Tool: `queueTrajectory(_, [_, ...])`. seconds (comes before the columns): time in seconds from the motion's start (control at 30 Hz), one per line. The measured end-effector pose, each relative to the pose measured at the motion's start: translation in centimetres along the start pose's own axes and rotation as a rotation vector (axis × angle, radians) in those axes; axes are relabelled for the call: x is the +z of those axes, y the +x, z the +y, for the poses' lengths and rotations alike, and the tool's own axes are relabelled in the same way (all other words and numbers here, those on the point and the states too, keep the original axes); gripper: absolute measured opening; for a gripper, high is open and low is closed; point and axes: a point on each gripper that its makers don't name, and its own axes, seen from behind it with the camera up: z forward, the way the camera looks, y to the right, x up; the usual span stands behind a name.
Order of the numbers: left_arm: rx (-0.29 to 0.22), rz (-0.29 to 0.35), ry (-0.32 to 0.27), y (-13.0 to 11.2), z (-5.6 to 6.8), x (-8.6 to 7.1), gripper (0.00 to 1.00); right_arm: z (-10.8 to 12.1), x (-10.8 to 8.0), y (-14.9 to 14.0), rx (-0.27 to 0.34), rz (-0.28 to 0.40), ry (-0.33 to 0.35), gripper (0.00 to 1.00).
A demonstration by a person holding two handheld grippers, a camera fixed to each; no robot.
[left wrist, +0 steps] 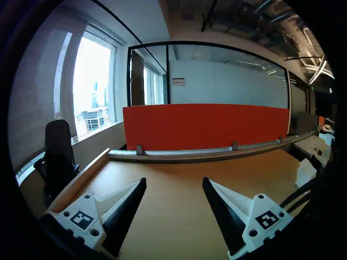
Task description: Fold towel
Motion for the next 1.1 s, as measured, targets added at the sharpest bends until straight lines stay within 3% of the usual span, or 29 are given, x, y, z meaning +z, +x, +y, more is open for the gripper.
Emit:
queueTrajectory(0.67, [-0.052, 0.071, -0.001, 2.1, -0.7, 0.0, 0.96, -12.5, -0.1, 3.7, 0.044, 0.065, 0.124, 0.98])
queueTrajectory(1.1, [-0.074, 0.095, -0.009, 2.6, -0.9, -0.1, 0.96, -15.0, -0.4, 4.6, 0.047, 0.07, 0.14, 0.98])
